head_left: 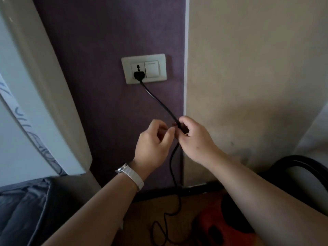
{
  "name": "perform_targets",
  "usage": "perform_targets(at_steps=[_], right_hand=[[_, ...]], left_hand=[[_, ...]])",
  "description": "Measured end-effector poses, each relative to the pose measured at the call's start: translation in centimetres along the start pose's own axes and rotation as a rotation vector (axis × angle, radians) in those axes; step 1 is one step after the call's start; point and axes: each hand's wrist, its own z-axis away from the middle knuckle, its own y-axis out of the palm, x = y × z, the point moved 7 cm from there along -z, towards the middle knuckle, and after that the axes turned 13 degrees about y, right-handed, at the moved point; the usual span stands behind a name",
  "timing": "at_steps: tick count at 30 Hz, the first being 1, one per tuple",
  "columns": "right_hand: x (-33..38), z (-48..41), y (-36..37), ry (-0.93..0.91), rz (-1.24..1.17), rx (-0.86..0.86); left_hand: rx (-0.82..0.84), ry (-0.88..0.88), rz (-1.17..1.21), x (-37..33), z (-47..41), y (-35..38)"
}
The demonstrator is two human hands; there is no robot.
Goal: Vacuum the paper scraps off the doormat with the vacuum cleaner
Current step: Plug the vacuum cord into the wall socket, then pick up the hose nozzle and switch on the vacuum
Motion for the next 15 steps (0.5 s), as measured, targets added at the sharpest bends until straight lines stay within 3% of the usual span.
perform_targets(at_steps=[4,6,11,15], right_hand=[[-4.5,2.6,0.1,0.054,0.078,0.114],[-7.5,4.4,-0.5,0.090,0.179,0.148],[-16.0,10.0,-1.2,0.165,0.557,0.312],[-19.8,13.5,-1.5,0.188,0.655,0.384]], left_hand=[[0.142,0.054,-0.028,1.3,5.0,2.3],[0.223,0.171,-0.094,1.4,7.5,3.4],[0.665,0.354,-0.177,2.3,14.5,8.5],[0.898,0.421,-0.144,3.2,19.0,11.8]])
